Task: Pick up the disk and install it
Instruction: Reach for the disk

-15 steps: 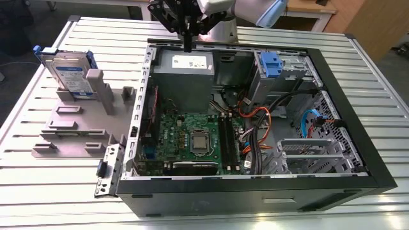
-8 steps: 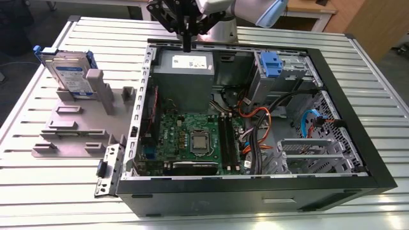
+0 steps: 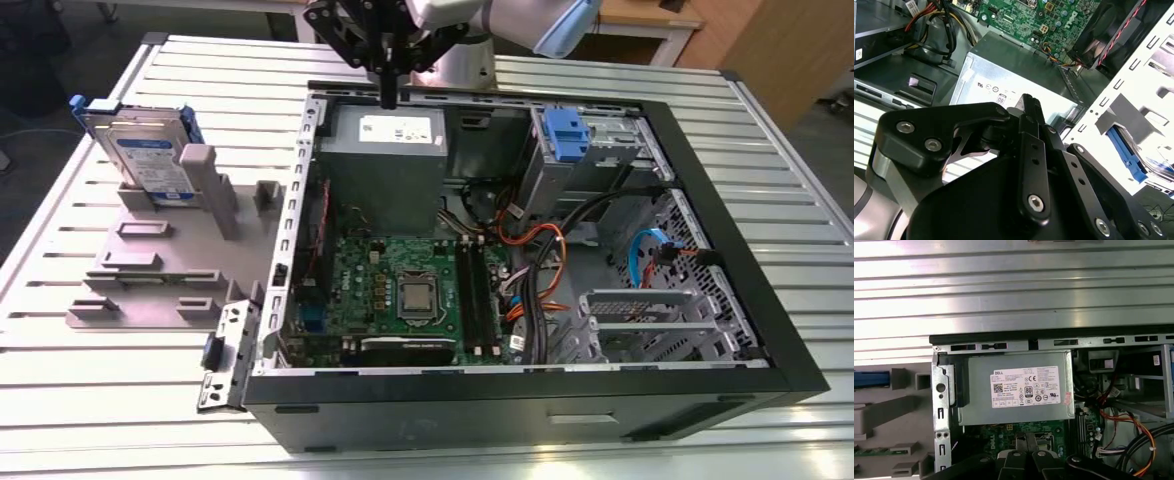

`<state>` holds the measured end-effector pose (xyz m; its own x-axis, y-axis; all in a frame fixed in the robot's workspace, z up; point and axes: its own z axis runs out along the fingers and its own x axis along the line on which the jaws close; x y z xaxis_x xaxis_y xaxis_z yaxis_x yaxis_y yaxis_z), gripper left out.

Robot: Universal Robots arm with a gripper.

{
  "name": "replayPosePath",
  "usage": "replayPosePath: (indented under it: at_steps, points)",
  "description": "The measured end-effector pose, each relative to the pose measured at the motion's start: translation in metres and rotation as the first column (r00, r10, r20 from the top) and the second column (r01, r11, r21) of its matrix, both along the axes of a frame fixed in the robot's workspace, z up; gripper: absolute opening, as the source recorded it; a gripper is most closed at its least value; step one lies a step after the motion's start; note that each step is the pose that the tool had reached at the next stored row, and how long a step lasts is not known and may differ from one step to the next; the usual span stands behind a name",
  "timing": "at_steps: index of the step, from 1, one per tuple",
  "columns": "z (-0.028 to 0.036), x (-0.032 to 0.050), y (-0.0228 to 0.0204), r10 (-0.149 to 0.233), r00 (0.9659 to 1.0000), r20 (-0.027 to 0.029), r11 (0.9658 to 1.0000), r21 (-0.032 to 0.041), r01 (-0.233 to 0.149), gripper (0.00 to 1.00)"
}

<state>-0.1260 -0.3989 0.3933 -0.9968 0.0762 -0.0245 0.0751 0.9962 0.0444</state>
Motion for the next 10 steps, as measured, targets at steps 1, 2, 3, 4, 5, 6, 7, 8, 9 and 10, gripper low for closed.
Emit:
replayPosePath:
  at_steps: [1, 2, 3, 4, 5, 6, 7, 8, 9, 10]
  points:
    - [0.0, -0.0002, 0.0, 0.0, 1.0, 0.0, 1.0, -0.0001, 0.0, 0.11]
    - [0.0, -0.0005, 0.0, 0.0, 1.0, 0.0, 1.0, -0.0001, 0.0, 0.11]
    - [0.0, -0.0008, 0.0, 0.0, 1.0, 0.0, 1.0, -0.0001, 0.0, 0.11]
    - [0.0, -0.0011, 0.0, 0.0, 1.0, 0.0, 1.0, -0.0001, 0.0, 0.11]
    - [0.0, -0.0013, 0.0, 0.0, 1.0, 0.0, 1.0, 0.0, 0.0, 0.11]
    - [0.0, -0.0015, 0.0, 0.0, 1.0, 0.0, 1.0, -0.0001, 0.0, 0.11]
    - [0.0, -0.0015, 0.0, 0.0, 1.0, 0.0, 1.0, -0.0001, 0.0, 0.11]
    - [0.0, -0.0017, 0.0, 0.0, 1.0, 0.0, 1.0, -0.0001, 0.0, 0.11]
    - [0.0, -0.0018, 0.0, 0.0, 1.0, 0.0, 1.0, 0.0, 0.0, 0.11]
    - [0.0, -0.002, 0.0, 0.0, 1.0, 0.0, 1.0, -0.0001, 0.0, 0.11]
